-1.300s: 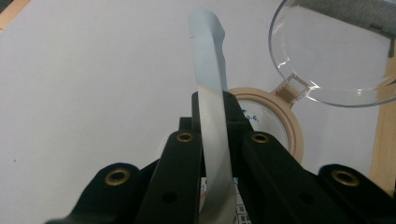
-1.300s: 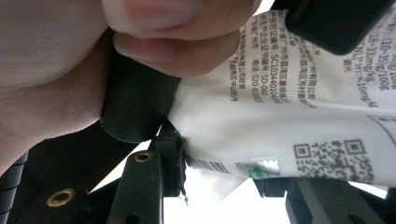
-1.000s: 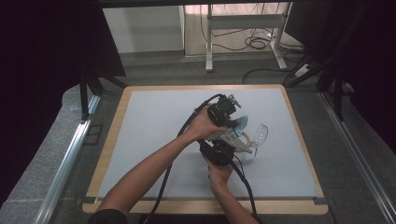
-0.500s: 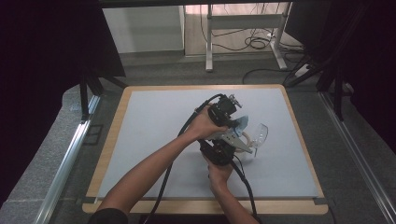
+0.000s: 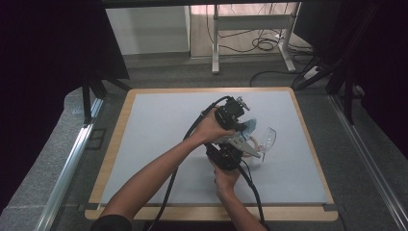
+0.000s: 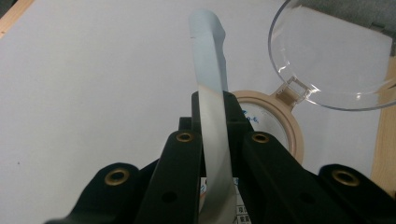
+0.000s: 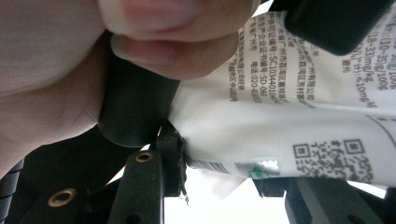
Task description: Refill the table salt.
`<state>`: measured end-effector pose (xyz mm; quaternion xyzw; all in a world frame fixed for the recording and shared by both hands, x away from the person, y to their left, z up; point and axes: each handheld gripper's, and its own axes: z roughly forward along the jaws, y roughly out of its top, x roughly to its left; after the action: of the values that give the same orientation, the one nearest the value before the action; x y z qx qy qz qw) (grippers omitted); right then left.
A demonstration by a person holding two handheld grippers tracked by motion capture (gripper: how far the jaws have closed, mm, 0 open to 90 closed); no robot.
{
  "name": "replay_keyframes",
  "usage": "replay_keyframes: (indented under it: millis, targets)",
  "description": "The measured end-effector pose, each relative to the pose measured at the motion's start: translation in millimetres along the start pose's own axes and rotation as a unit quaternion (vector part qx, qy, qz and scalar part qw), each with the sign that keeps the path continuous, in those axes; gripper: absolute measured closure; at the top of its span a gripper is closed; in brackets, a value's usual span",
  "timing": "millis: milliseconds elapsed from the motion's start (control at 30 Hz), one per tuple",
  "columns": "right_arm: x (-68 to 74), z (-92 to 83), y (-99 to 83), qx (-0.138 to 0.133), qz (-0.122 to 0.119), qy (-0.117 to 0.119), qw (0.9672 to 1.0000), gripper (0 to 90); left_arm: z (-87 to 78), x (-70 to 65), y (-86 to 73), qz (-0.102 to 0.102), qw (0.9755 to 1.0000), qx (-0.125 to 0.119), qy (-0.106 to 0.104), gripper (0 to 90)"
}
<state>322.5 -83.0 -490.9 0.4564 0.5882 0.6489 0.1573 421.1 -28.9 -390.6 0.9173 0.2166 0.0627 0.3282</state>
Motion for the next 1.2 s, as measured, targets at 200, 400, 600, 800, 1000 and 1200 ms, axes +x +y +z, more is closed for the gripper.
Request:
replay_keyframes:
  millis: [200,400,600,800,1000,1200]
  targets:
    - [0.0,0.2,0.1,0.0,-0.002,0.0,1.0,61.4,-0.1,0.1,-0.2,0.0,1.0,-0.001,0.0,87.7]
    - [-0.1,-0.2,0.2,0.0,-0.003,0.0,1.0,61.4,0.1,-0.2,-0.2,0.001,1.0,-0.003,0.0,87.7]
    - [-0.1,0.3,0.4,0.0,-0.003,0.0,1.0,61.4,-0.2,0.0,-0.3,0.001,1.0,-0.003,0.0,87.7]
    - [1.0,1.4,0.4,0.0,-0.001,-0.001,1.0,61.4,-0.5,0.2,-0.9,-0.003,1.0,-0.004,0.0,87.7]
    - [0.5,0.7,0.5,-0.001,0.0,-0.001,1.0,61.4,0.2,-0.5,-0.2,-0.003,1.0,-0.004,0.0,87.7]
    - [-0.4,0.8,0.2,0.0,0.002,-0.002,1.0,61.5,0.8,0.2,0.0,0.0,1.0,0.0,0.0,87.7]
